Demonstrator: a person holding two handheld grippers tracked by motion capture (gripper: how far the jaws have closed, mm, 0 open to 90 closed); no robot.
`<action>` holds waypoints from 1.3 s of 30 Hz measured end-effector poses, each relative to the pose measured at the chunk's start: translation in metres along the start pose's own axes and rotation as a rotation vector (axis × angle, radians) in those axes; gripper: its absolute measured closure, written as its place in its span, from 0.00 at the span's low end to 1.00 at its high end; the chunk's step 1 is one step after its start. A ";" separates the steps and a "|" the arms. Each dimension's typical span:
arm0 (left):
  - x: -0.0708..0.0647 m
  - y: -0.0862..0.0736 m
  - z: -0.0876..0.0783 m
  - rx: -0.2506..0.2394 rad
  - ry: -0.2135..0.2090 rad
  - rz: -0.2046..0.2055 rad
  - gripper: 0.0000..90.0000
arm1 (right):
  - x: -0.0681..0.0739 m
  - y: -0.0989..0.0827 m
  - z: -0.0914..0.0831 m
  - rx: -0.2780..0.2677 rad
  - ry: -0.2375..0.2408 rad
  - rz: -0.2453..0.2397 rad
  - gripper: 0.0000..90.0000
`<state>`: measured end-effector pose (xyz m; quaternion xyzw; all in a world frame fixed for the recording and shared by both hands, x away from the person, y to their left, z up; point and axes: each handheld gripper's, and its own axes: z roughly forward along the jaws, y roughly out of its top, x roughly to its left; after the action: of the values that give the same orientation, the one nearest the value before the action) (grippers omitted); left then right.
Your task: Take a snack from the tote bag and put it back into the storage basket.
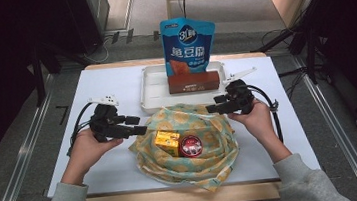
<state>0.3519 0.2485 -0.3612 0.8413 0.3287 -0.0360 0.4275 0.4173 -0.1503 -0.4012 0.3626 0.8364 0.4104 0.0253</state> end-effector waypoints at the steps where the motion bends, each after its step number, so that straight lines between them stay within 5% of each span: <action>1: -0.001 0.001 0.000 0.003 0.001 0.003 0.46 | 0.001 -0.001 -0.001 0.000 0.001 -0.002 0.47; 18: -0.025 0.011 0.004 -0.006 -0.067 0.083 0.48 | 0.010 -0.011 -0.017 -0.022 0.010 -0.001 0.48; 29: -0.038 0.013 0.026 0.010 -0.125 0.147 0.52 | 0.004 -0.021 -0.029 -0.038 -0.014 0.025 0.48; 39: -0.040 0.013 0.047 0.039 -0.121 0.180 0.50 | -0.001 -0.026 -0.033 -0.039 -0.028 0.047 0.48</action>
<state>0.3386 0.1877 -0.3684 0.8719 0.2245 -0.0545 0.4318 0.3911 -0.1834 -0.3981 0.3872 0.8191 0.4220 0.0342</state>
